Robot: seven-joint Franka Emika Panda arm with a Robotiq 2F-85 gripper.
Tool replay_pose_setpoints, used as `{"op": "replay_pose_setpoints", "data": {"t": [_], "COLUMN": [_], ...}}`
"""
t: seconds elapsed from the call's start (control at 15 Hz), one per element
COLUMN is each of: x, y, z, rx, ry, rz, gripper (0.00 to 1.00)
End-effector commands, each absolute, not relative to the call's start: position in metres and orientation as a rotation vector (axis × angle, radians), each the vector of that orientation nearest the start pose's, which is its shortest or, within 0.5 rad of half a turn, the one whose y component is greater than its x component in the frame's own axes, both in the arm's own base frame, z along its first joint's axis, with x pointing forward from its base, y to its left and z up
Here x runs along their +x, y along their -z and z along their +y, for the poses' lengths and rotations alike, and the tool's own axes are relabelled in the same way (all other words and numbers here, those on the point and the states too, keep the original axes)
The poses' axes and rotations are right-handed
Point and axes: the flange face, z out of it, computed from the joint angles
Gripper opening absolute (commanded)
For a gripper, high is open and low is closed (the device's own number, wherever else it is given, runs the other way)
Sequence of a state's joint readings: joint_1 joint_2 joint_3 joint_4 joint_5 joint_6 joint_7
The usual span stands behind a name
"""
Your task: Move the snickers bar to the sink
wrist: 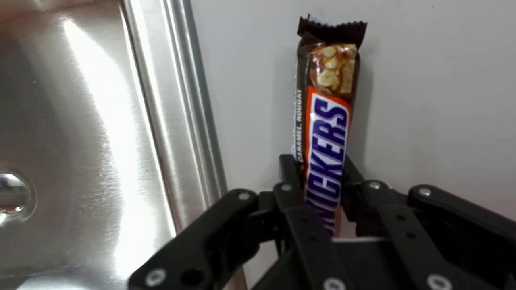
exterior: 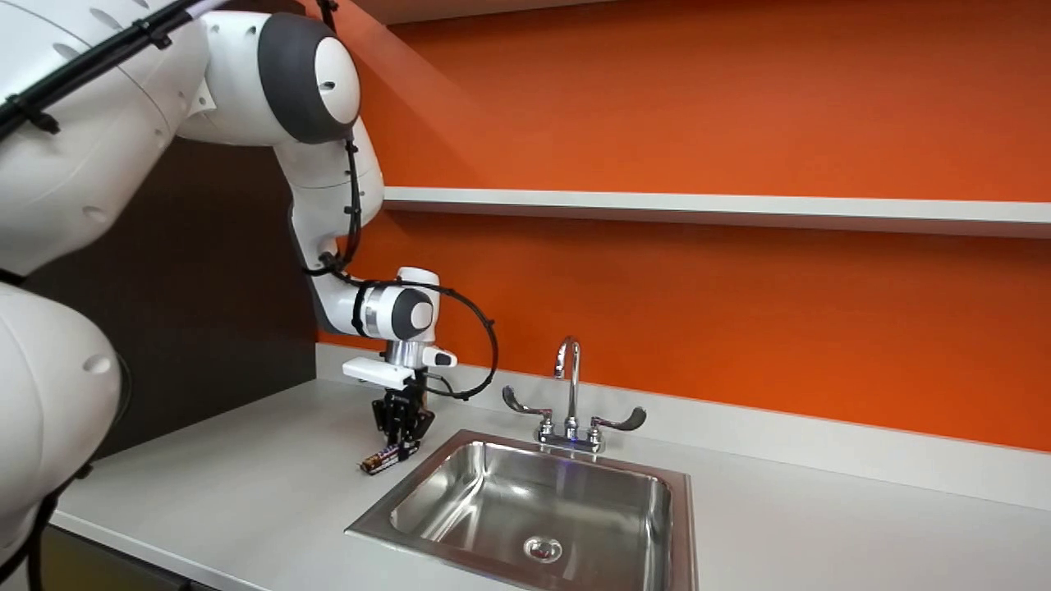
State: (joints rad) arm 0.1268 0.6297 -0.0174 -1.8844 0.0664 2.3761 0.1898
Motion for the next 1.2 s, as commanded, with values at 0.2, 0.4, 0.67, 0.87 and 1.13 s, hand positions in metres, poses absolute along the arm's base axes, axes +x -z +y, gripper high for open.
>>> {"op": "replay_pose_setpoints", "data": {"t": [0.2,0.4,0.67,0.87,1.13], "x": [0.623,0.625,0.628,0.629,0.627], "y": [-0.197,-0.212,-0.223,-0.224,-0.219], "z": [0.057,0.046,0.023,-0.009,-0.066], "rx": [-3.126,-3.123,-3.102,-3.087,-3.071], "ry": [-0.224,-0.224,-0.232,-0.242,-0.247], "rz": [0.244,0.271,0.322,0.391,0.517], "gripper": [0.06,0.07,0.07,0.07,0.07]}}
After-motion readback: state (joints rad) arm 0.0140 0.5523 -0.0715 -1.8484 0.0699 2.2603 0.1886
